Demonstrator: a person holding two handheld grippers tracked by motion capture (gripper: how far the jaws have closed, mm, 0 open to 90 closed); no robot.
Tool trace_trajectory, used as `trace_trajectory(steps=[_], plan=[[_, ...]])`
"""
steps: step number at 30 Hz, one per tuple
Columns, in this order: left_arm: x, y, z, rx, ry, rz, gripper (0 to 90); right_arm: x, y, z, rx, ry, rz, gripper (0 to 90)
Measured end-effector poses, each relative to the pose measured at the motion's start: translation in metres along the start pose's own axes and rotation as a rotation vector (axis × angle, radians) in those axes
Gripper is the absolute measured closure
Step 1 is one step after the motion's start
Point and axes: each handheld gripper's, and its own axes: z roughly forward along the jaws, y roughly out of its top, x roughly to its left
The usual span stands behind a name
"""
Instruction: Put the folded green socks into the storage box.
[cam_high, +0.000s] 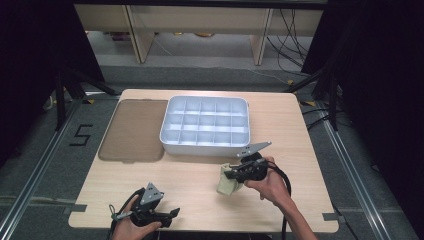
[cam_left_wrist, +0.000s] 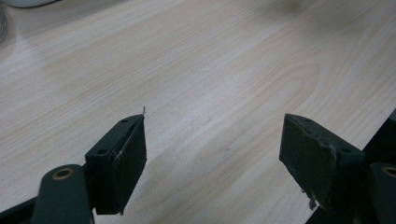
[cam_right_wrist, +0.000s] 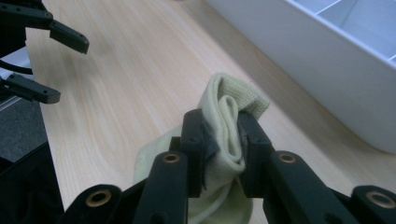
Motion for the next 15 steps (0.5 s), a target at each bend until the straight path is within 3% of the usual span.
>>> trace_trajectory(steps=[2, 3, 6, 8, 9, 11, 13, 14, 15], plan=[[0.000, 0.000, 0.000, 0.001, 0.003, -0.003, 22.3, -0.002, 0.004, -0.002, 0.003, -0.004, -0.020, 75.8], [-0.001, 0.000, 0.001, -0.001, -0.001, -0.009, 22.3, 0.000, 0.006, -0.004, 0.020, -0.017, 0.005, 75.8], [-0.001, 0.000, 0.001, 0.007, -0.004, 0.014, 22.2, -0.003, 0.010, -0.005, 0.019, -0.027, -0.017, 75.8], [-0.001, -0.001, 0.001, 0.014, 0.001, 0.019, 22.3, -0.004, 0.013, -0.009, 0.034, -0.036, 0.007, 75.8], [-0.002, -0.001, 0.001, 0.011, 0.001, 0.008, 22.2, -0.005, 0.013, -0.008, 0.011, -0.047, -0.005, 75.8], [0.001, 0.000, 0.000, 0.014, -0.001, 0.027, 22.2, -0.005, 0.015, -0.012, 0.028, -0.050, 0.008, 75.8], [0.000, -0.001, 0.003, -0.008, 0.010, -0.017, 22.1, -0.007, 0.017, -0.015, 0.038, -0.052, 0.011, 75.8], [0.001, -0.001, 0.002, -0.009, 0.012, -0.012, 22.0, -0.008, 0.018, -0.016, 0.041, -0.038, 0.009, 75.8], [0.002, -0.001, 0.002, -0.007, 0.003, 0.002, 21.9, -0.010, 0.019, -0.016, 0.026, -0.056, -0.005, 75.8]])
